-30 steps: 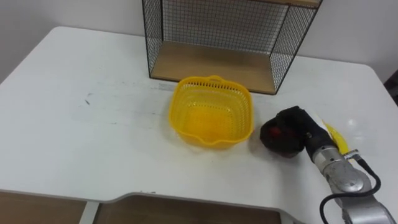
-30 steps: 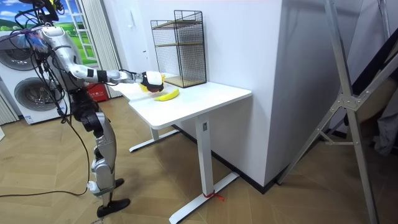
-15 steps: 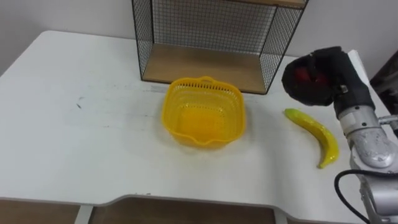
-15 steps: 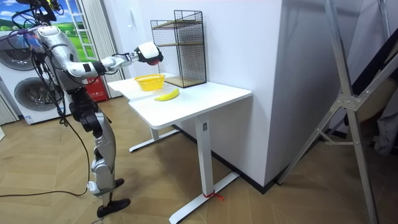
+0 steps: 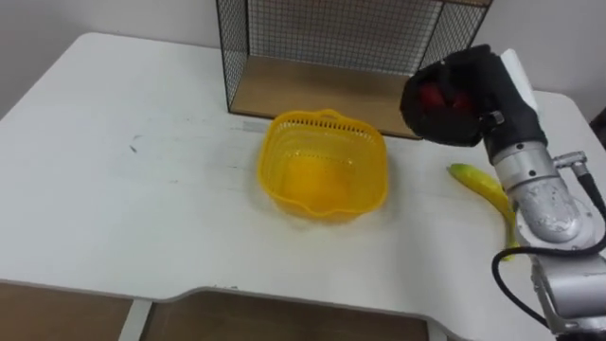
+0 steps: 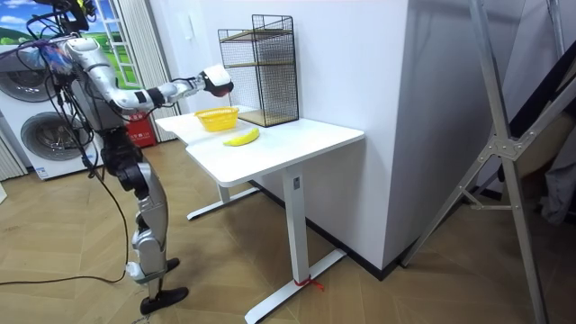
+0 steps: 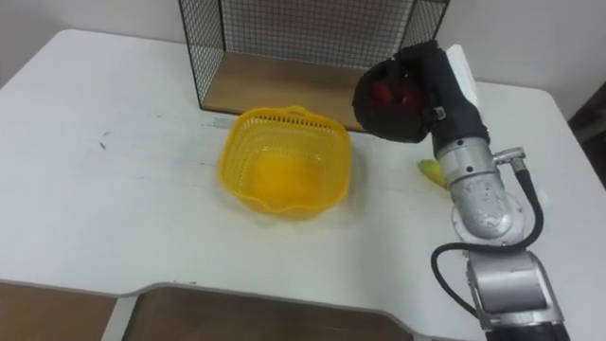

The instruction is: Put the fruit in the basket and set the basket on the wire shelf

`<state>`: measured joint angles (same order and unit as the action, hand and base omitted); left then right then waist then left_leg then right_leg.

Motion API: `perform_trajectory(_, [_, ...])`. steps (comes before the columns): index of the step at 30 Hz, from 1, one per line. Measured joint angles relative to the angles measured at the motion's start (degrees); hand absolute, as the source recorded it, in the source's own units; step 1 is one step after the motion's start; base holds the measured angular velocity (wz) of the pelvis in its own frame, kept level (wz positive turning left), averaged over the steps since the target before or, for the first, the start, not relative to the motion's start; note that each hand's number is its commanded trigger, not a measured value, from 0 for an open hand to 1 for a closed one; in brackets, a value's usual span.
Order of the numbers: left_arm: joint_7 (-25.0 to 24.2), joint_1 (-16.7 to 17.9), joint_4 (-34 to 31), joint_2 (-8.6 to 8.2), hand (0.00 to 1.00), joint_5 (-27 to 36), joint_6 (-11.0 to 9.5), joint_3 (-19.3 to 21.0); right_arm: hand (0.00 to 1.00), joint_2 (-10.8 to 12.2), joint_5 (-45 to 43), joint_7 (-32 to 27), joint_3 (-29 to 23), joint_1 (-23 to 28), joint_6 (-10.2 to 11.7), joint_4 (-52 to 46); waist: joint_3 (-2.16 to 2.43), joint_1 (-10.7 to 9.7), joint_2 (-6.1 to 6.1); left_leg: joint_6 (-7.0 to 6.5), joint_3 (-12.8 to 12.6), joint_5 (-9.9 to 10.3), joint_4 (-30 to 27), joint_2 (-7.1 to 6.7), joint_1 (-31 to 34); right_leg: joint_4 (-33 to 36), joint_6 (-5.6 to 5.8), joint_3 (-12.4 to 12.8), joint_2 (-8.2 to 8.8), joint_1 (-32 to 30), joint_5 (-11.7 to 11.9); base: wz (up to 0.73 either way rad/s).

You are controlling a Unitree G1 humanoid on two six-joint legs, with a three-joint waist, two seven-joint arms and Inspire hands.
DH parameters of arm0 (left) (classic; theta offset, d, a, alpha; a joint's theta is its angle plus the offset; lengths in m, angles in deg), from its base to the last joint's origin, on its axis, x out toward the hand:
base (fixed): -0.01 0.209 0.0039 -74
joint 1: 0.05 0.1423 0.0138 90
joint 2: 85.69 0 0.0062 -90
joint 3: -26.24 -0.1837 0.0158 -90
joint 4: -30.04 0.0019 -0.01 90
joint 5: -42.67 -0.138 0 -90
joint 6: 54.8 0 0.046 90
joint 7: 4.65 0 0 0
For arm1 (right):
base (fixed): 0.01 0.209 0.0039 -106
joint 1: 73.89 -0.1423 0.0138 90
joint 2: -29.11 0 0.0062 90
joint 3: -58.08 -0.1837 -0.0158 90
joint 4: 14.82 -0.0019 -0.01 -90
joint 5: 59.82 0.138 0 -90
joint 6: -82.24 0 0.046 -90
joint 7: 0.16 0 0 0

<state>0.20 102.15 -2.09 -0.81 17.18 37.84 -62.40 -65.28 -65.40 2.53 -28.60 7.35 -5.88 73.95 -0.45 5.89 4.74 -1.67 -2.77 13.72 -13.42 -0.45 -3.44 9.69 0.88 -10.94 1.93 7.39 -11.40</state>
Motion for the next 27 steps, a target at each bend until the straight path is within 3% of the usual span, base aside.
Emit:
perform_trajectory(9, [0.0,-0.6,0.0,0.07,0.0,0.0,0.9,-0.3,1.0,0.3,-2.2,4.3,3.8,-2.8,-0.9,-1.9,0.32,1.1,0.74,-0.01,0.4,0.0,0.7,-0.01,-0.3,-0.1,0.0,0.0,-0.03,0.1,0.0,0.01])
perform_trajectory(14, [0.0,-1.4,0.0,0.13,0.0,0.0,1.2,-1.8,1.0,0.3,-2.6,5.1,6.3,-4.5,-1.8,-1.8,0.01,2.1,0.57,-0.01,0.4,0.0,0.7,-0.04,-0.2,-0.1,0.0,-0.2,0.01,-0.1,0.0,0.0])
perform_trajectory(15, [0.0,-1.5,-0.1,0.13,0.0,0.0,1.3,-2.1,0.77,0.3,-3.0,5.3,7.1,-4.7,-2.1,-1.8,-0.06,2.3,0.46,-0.01,0.4,0.0,0.7,-0.05,-0.1,-0.1,0.0,-0.2,0.02,-0.1,0.0,0.0])
perform_trajectory(16, [-0.1,-1.5,-0.3,0.13,0.0,0.0,1.3,-2.4,0.11,0.3,-3.5,5.8,7.8,-4.7,-2.1,-1.8,-0.16,2.5,0.32,-0.01,0.4,0.0,0.7,-0.07,-0.1,-0.1,0.0,-0.2,0.04,-0.1,0.0,0.0])
perform_trajectory(17, [-0.1,-1.4,-0.4,0.14,0.0,0.0,1.3,-2.5,0.0,0.4,-3.6,5.9,8.3,-4.8,-2.1,-1.6,-0.22,2.6,0.27,-0.01,0.4,0.0,0.7,-0.08,-0.1,-0.1,0.0,-0.2,0.04,-0.1,0.0,0.0])
perform_trajectory(27, [0.0,-1.4,-0.5,0.28,0.0,0.0,1.3,-4.6,0.0,0.9,-4.2,8.5,10.1,-5.8,-2.8,1.3,-0.38,2.6,0.49,-0.07,1.2,-0.1,0.6,-0.23,0.7,-0.1,0.0,-0.3,0.07,-0.5,0.0,0.03])
